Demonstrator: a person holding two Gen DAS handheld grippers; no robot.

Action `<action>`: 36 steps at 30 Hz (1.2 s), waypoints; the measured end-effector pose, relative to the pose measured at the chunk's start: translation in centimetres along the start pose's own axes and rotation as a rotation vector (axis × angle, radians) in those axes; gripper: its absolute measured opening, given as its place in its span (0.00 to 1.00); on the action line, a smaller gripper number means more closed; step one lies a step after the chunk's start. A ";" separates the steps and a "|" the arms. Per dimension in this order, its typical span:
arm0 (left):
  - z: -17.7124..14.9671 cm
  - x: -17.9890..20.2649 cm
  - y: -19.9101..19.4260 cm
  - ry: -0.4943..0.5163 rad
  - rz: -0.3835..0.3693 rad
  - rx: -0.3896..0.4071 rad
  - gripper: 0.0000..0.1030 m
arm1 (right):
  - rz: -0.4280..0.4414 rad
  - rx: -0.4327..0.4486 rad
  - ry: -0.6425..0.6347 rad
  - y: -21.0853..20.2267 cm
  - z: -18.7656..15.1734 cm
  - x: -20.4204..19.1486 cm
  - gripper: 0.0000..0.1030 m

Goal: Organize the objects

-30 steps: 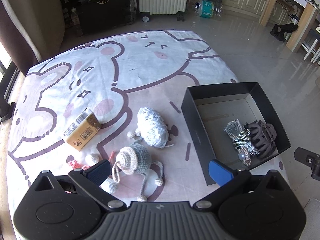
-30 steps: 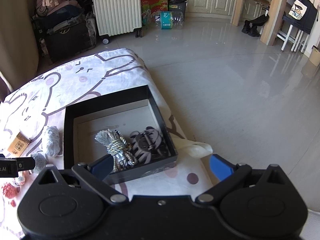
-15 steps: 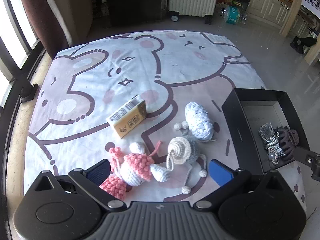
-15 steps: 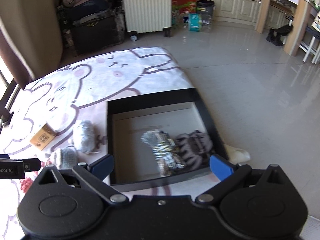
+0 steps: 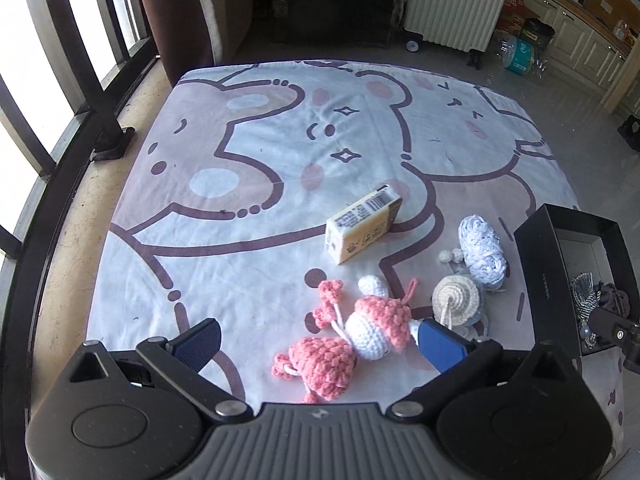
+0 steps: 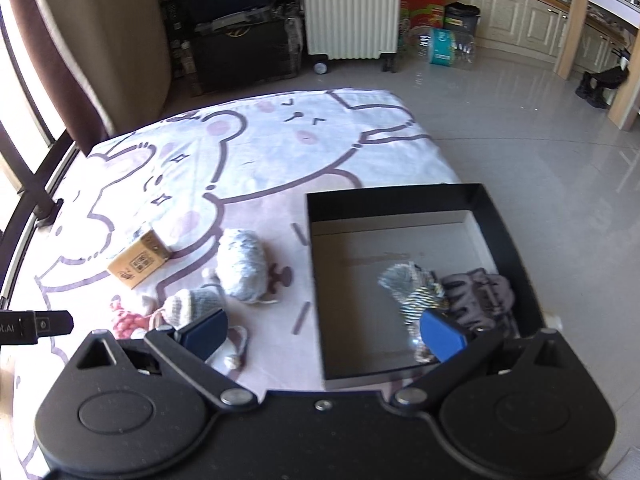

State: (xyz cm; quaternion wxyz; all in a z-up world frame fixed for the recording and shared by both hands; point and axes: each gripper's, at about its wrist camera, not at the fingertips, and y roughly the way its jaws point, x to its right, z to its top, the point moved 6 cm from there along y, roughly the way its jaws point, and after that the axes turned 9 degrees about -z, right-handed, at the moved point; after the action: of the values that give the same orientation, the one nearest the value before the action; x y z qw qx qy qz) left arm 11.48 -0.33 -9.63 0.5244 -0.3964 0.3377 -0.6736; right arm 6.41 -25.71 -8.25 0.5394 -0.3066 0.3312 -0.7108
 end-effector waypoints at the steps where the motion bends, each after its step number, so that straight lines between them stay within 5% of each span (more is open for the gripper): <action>1: 0.0 -0.3 -0.1 -0.004 0.001 0.000 1.00 | 0.001 0.000 -0.005 0.0 0.0 -0.4 1.00; 17: 0.7 -2.3 -0.9 -0.044 0.002 0.039 1.00 | 0.030 0.024 -0.064 -0.5 1.3 -3.7 1.00; 26: 1.5 -2.1 -0.6 -0.053 -0.015 0.086 1.00 | 0.079 0.035 -0.014 -2.0 5.0 -4.7 1.00; 36: 1.6 -0.4 1.2 0.162 -0.028 0.099 1.00 | 0.078 0.058 -0.138 -0.4 7.4 -8.5 1.00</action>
State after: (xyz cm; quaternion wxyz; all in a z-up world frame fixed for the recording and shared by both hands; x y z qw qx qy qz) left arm 13.45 -0.29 -9.98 0.5050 -0.3187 0.3398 -0.7266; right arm 13.99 -18.46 -4.23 0.5972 -0.3260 0.2839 -0.6757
